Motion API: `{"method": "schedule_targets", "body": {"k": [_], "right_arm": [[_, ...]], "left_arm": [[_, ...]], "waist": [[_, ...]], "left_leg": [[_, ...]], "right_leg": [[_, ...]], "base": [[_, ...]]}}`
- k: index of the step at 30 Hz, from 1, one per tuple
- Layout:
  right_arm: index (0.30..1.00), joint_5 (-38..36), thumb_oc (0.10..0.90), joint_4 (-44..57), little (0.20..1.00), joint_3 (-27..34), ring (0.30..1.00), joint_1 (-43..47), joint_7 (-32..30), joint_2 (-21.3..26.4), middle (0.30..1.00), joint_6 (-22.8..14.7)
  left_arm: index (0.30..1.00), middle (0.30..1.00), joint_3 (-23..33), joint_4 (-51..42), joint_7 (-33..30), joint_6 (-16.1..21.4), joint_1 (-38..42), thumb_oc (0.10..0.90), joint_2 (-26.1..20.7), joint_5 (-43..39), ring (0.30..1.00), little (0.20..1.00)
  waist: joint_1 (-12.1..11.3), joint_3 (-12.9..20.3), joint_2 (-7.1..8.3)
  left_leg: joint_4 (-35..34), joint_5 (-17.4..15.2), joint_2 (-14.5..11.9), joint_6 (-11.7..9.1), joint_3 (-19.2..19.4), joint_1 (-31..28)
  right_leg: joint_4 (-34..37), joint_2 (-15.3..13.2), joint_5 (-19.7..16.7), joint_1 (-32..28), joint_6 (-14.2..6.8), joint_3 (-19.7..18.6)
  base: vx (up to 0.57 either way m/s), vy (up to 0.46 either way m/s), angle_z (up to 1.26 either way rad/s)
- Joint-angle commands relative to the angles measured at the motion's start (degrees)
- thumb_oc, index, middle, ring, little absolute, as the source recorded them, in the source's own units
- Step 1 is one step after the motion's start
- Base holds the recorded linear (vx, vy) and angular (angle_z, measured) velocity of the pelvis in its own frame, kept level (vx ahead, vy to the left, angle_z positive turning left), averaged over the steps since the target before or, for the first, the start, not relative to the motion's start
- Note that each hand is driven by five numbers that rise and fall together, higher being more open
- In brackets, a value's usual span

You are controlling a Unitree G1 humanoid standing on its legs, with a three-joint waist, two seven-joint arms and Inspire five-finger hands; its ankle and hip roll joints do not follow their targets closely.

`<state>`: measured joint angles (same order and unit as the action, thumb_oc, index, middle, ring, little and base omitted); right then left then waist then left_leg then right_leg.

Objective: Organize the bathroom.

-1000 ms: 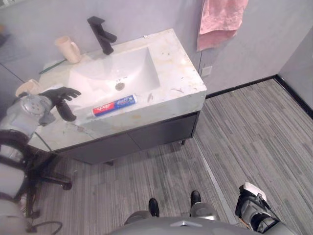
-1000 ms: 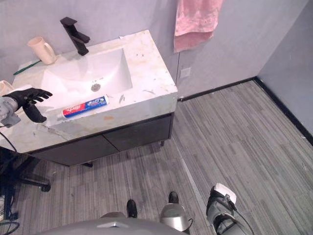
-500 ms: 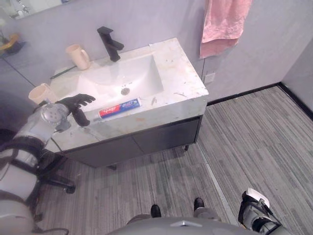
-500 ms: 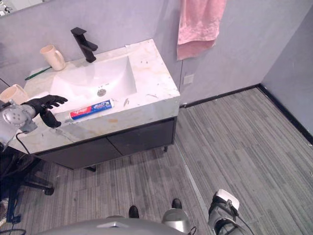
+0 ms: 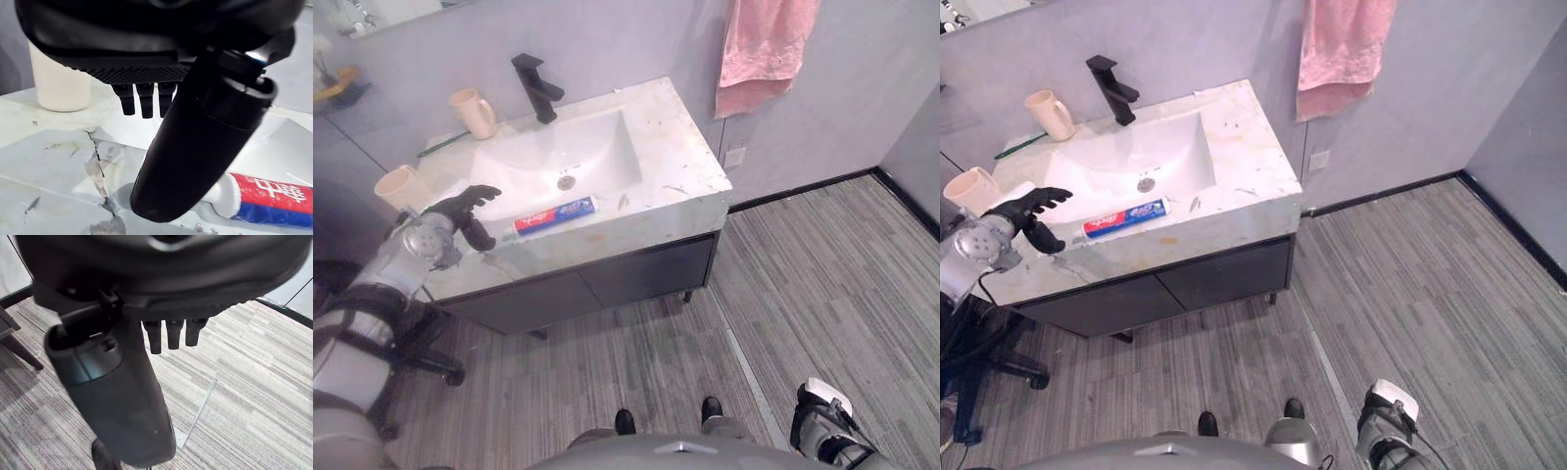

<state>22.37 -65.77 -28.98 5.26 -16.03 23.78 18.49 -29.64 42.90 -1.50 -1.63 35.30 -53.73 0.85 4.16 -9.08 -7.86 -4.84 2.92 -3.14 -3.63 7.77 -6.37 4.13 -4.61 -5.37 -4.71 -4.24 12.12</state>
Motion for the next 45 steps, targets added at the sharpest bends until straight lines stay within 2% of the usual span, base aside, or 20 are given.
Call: {"method": "schedule_targets", "body": {"k": [1, 5, 6, 9, 17, 21, 23, 24, 25, 31, 32, 33, 34, 35, 36, 37, 38, 39, 40, 45], "right_arm": [[0.9, 2.1, 0.8, -2.8, 0.9, -2.3, 0.9, 2.1, -1.2, 0.0, 0.9, 1.3], [0.9, 1.8, 0.8, -3.0, 0.9, -2.1, 0.9, 1.8, -1.2, 0.2, 0.9, 1.2], [0.9, 1.6, 0.8, -3.3, 0.9, -2.2, 0.9, 1.5, -1.0, 0.7, 0.9, 0.8], [0.9, 1.8, 0.8, -3.4, 0.9, -2.0, 0.9, 1.4, -1.0, 0.9, 0.9, 0.5], [0.9, 2.6, 0.8, -3.5, 0.9, -1.8, 0.9, 0.7, -0.8, 1.1, 0.9, -0.3], [0.9, 3.7, 0.8, -3.1, 0.9, -1.5, 0.9, -0.2, -0.2, 1.4, 0.9, -0.4], [0.9, 1.7, 0.8, -2.6, 0.9, -0.9, 0.9, -0.1, -1.6, 3.0, 0.9, 0.4], [0.9, 1.8, 0.8, -2.8, 0.9, -0.4, 0.9, 0.3, -1.6, 3.2, 0.9, 0.9], [0.9, 1.8, 0.8, -2.8, 0.9, -0.4, 0.9, 0.3, -1.6, 3.2, 0.9, 0.9], [0.9, 0.9, 0.8, -3.9, 0.9, 1.2, 0.9, -0.1, -1.7, 3.7, 0.9, 1.4], [0.9, -0.8, 0.8, -3.9, 0.9, 1.6, 0.9, -1.0, -1.8, 4.0, 0.9, 1.5], [0.9, -0.8, 0.8, -3.9, 0.9, 1.6, 0.9, -1.0, -1.8, 4.0, 0.9, 1.5], [0.9, -1.8, 0.8, -4.0, 0.9, 1.8, 0.9, -1.4, -1.5, 3.9, 0.9, 1.5], [0.9, -1.7, 0.8, -3.9, 0.9, 1.7, 0.9, -1.8, -0.9, 3.5, 0.9, 0.8], [0.9, -2.7, 0.8, -3.4, 0.9, 1.3, 0.9, -2.9, -0.8, 2.9, 0.9, 0.6], [0.9, -2.7, 0.8, -3.4, 0.9, 1.3, 0.9, -2.9, -0.8, 2.9, 0.9, 0.6], [0.9, -3.7, 0.8, -3.1, 0.9, 1.1, 0.9, -3.3, -1.1, 2.6, 0.9, 0.7], [0.9, -3.7, 0.8, -3.1, 0.9, 1.1, 0.9, -3.3, -1.1, 2.6, 0.9, 0.7], [0.9, -6.7, 0.8, -2.5, 0.9, 1.1, 0.9, -4.2, -2.1, 2.1, 0.9, 1.1], [0.9, -7.6, 0.8, -1.4, 0.9, 1.6, 0.9, -4.5, -2.9, 2.0, 0.9, 1.4]], "left_arm": [[0.9, 0.9, 7.9, -0.9, -15.9, 2.3, 9.9, 0.8, -6.0, 6.0, 0.9, 0.9], [0.9, 0.9, 7.6, -4.4, -14.3, 1.6, 12.8, 0.8, -9.4, 5.2, 0.9, 0.9], [0.9, 0.9, 5.5, -11.9, -11.2, -2.5, 19.9, 0.8, -14.9, 3.4, 0.9, 0.9], [0.9, 0.9, 3.6, -14.8, -8.1, -4.4, 24.3, 0.8, -17.4, 1.5, 0.9, 0.9], [0.9, 0.9, -1.3, -15.9, -5.9, -1.5, 31.8, 0.8, -21.0, -1.4, 0.9, 0.9], [0.9, 0.9, -4.7, -15.1, -4.4, -0.4, 36.6, 0.8, -22.8, -5.3, 0.9, 0.9], [0.9, 0.9, -6.3, -14.3, -4.7, 0.4, 39.0, 0.8, -22.9, -8.9, 0.9, 0.9], [0.9, 0.9, -7.4, -13.8, -4.9, 0.7, 40.3, 0.8, -22.7, -10.0, 0.9, 0.9], [0.9, 0.9, -7.4, -13.8, -4.9, 0.7, 40.3, 0.8, -22.7, -10.0, 0.9, 0.9], [0.9, 0.9, -8.3, -13.1, -3.9, 0.3, 42.4, 0.8, -21.7, -8.7, 0.9, 0.9], [0.9, 0.9, -10.5, -13.3, -4.3, -0.6, 44.7, 0.8, -20.4, -8.6, 0.9, 0.9], [0.9, 0.9, -10.5, -13.3, -4.3, -0.6, 44.7, 0.8, -20.4, -8.6, 0.9, 0.9], [0.9, 0.9, -11.8, -13.0, -4.4, -1.3, 46.0, 0.8, -19.7, -8.4, 0.9, 0.9], [0.9, 0.9, -13.2, -12.8, -4.6, -2.2, 47.2, 0.8, -19.2, -7.5, 0.9, 0.9], [0.9, 0.9, -13.8, -12.2, -4.7, -1.5, 47.3, 0.8, -18.6, -7.3, 0.9, 0.9], [0.9, 0.9, -13.8, -12.2, -4.7, -1.5, 47.3, 0.8, -18.6, -7.3, 0.9, 0.9], [0.9, 0.9, -13.9, -12.1, -4.8, -1.1, 47.1, 0.8, -18.4, -7.1, 0.9, 0.9], [0.9, 0.9, -13.9, -12.1, -4.8, -1.1, 47.1, 0.8, -18.4, -7.1, 0.9, 0.9], [0.9, 0.9, -14.6, -12.1, -5.2, -0.1, 47.6, 0.8, -17.6, -8.4, 0.9, 0.9], [0.9, 0.9, -14.6, -13.6, -4.8, 0.6, 47.6, 0.8, -18.0, -9.8, 0.9, 0.9]], "waist": [[0.8, 0.3, 3.47], [0.6, 0.4, 3.31], [0.5, 0.3, 2.87], [0.5, 0.3, 2.65], [0.6, 0.4, 2.23], [0.5, 0.6, 1.71], [1.3, 0.0, 1.92], [1.5, -0.4, 2.39], [1.5, -0.4, 2.39], [2.2, -0.6, 2.43], [3.3, -0.8, 2.34], [3.3, -0.8, 2.34], [4.0, -1.2, 2.47], [4.5, -2.0, 2.49], [5.4, -3.1, 2.69], [5.4, -3.1, 2.69], [6.3, -3.5, 2.67], [6.3, -3.5, 2.67], [8.0, -3.7, 2.54], [8.5, -3.9, 3.32]], "left_leg": [[7.1, -6.8, 3.1, 2.6, 6.7, 1.0], [7.1, -6.6, 3.0, 2.5, 6.5, 1.1], [6.5, -6.4, 3.0, 2.3, 5.8, 1.0], [6.3, -6.3, 2.9, 2.2, 5.7, 0.9], [7.2, -6.5, 2.9, 1.9, 5.9, 0.7], [6.6, -3.5, 1.2, 0.2, 6.0, 1.1], [12.7, -1.6, -1.2, -1.3, 12.2, 2.0], [18.5, -1.7, -2.1, -1.7, 14.1, 2.7], [18.5, -1.7, -2.1, -1.7, 14.1, 2.7], [21.2, -4.6, -0.7, -2.0, 15.2, 1.3], [14.8, -7.4, 1.3, -0.5, 17.1, -1.4], [14.8, -7.4, 1.3, -0.5, 17.1, -1.4], [9.7, -10.0, 3.1, 1.0, 16.9, -3.4], [6.5, -10.1, 4.4, 2.4, 14.4, -3.4], [5.3, -8.6, 5.6, 3.6, 10.2, -2.4], [5.3, -8.6, 5.6, 3.6, 10.2, -2.4], [5.3, -8.6, 6.0, 4.3, 7.0, -2.0], [5.3, -8.6, 6.0, 4.3, 7.0, -2.0], [5.3, -8.7, 6.0, 5.3, 2.2, -1.1], [4.8, -9.4, 6.4, 5.4, 1.6, -1.9]], "right_leg": [[-0.9, 0.6, 4.7, 1.6, -1.9, -3.5], [-0.9, 0.6, 4.7, 1.7, -1.9, -3.4], [-0.9, 0.7, 4.8, 1.7, -2.0, -3.5], [-0.7, 0.8, 4.8, 1.6, -2.0, -3.7], [-0.4, 0.8, 4.7, 1.0, -2.1, -3.9], [0.1, 1.6, 5.0, -0.1, -1.9, -3.2], [0.6, 1.0, 4.7, 0.7, -0.7, 0.9], [0.3, 0.8, 5.1, 0.7, 0.1, 2.5], [0.3, 0.8, 5.1, 0.7, 0.1, 2.5], [-0.4, 1.3, 5.3, 1.6, 0.1, 6.0], [-1.2, 0.8, 3.7, 3.5, -1.2, 8.5], [-1.2, 0.8, 3.7, 3.5, -1.2, 8.5], [-2.3, 0.2, 2.5, 5.5, -2.4, 8.8], [-4.6, 0.3, 2.4, 7.3, -3.4, 7.0], [-8.6, 0.3, 1.9, 10.6, -3.5, 1.4], [-8.6, 0.3, 1.9, 10.6, -3.5, 1.4], [-10.9, 0.5, 1.5, 12.3, -4.2, -3.8], [-10.9, 0.5, 1.5, 12.3, -4.2, -3.8], [-11.2, 1.6, 1.4, 14.0, -4.8, -14.0], [-5.5, 2.6, -0.6, 12.3, -4.6, -14.7]], "base": [[0.0, 0.0, 0.0], [0.0, 0.0, 0.0], [0.0, 0.0, 0.0], [0.0, -0.019, 0.05], [0.01, -0.024, 0.0], [-0.01, -0.051, 0.0], [-0.26, -0.042, 0.3], [-0.22, -0.062, 0.39], [-0.18, -0.07, 0.71], [-0.09, -0.023, 0.36], [-0.13, 0.035, 0.1], [-0.24, 0.066, 0.85], [-0.2, 0.015, 0.83], [-0.31, -0.073, 1.07], [-0.21, -0.104, 0.32], [-0.13, -0.124, 0.4], [-0.01, -0.037, 0.16], [-0.02, -0.137, 0.62], [0.0, -0.145, 1.17], [-0.02, -0.088, 0.96]]}}
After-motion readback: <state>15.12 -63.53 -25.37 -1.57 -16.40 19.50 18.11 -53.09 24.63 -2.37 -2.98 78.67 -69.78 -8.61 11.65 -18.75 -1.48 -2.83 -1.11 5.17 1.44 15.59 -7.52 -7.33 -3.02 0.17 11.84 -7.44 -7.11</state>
